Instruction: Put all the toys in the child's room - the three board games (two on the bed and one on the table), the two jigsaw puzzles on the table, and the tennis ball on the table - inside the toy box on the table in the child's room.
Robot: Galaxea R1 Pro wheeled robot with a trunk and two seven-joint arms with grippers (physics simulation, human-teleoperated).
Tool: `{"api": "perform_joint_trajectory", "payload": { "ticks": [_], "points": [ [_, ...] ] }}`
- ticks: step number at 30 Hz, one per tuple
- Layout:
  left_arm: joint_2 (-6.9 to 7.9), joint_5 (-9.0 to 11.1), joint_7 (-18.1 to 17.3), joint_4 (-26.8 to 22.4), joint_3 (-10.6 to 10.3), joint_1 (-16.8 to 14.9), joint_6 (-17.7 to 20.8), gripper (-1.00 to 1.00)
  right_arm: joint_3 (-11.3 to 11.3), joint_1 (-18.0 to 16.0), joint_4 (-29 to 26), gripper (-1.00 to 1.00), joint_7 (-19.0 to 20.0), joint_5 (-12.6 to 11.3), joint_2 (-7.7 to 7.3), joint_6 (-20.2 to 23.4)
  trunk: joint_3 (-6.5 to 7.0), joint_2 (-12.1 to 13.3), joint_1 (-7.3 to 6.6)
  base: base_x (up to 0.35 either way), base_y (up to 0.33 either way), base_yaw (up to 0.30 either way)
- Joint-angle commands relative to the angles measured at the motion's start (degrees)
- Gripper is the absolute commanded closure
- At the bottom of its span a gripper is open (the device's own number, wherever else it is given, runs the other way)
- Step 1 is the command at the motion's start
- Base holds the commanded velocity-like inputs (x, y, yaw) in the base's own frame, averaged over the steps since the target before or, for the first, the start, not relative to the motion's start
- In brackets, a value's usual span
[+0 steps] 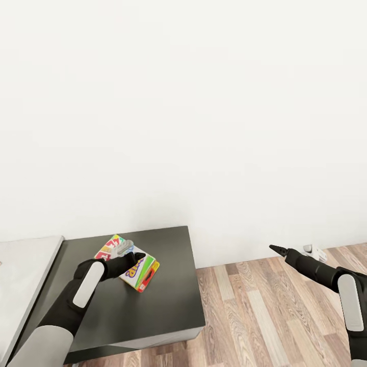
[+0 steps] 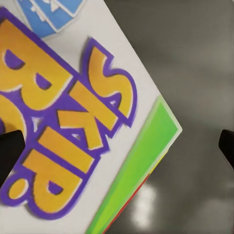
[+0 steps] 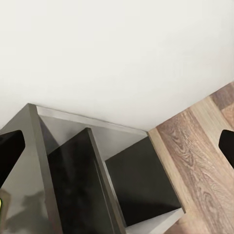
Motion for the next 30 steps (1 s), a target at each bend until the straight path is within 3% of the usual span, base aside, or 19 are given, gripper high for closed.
{"api": "perform_joint_trajectory", "payload": {
  "ticks": [1,15,30],
  "points": [
    [0.05,0.18,0.71,3.96,-0.09,-0.01,0.17,-1.00,-0.10,-0.06,-0.02,-1.00,0.57,0.49,0.01,0.26,-0.11,-0.08,0.05,0.000,0.000,-0.006],
    [0.05,0.33,0.55,2.81,0.01,-0.01,0.19,-1.00,-0.10,-0.06,-0.02,-1.00,0.57,0.49,0.01,0.27,-0.11,-0.08,0.05,0.000,0.000,-0.002],
    [1.26,0.85,-0.53,-9.47,1.37,-0.01,0.67,-1.00,0.09,-0.06,0.01,-1.00,0.54,0.58,0.06,0.24,-0.11,-0.08,0.05,0.000,0.000,0.000]
  ]
}}
